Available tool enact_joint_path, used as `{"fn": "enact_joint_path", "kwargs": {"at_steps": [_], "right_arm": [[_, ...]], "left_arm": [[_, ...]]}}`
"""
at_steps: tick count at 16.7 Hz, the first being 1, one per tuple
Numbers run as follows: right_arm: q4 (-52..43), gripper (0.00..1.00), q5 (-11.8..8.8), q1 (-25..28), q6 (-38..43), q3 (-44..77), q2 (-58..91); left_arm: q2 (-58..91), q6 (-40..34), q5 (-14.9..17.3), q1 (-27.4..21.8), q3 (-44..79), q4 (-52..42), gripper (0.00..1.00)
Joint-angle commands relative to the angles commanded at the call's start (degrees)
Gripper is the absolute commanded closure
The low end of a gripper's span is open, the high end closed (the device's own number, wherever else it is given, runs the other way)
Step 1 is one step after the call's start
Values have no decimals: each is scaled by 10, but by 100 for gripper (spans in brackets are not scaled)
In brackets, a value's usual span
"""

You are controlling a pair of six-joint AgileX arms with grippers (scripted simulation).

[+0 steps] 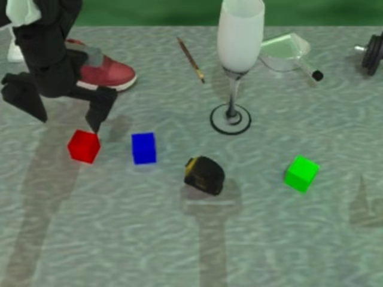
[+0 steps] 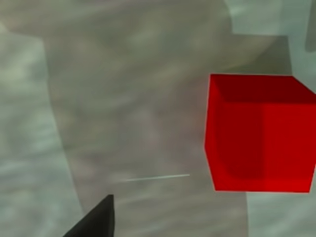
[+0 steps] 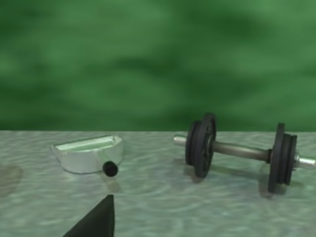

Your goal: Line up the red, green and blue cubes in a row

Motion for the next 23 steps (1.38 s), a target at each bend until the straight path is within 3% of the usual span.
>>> {"fn": "enact_joint_path", "kwargs": {"at_steps": [8, 13, 23], "right_arm": [[0, 0, 0, 0, 0, 0, 0], [0, 0, 0, 0, 0, 0, 0], [0, 0, 0, 0, 0, 0, 0]], "left_arm": [[59, 1, 1, -2, -94, 157, 0], [67, 2, 1, -2, -103, 169, 0], [67, 2, 1, -2, -103, 169, 75]]}}
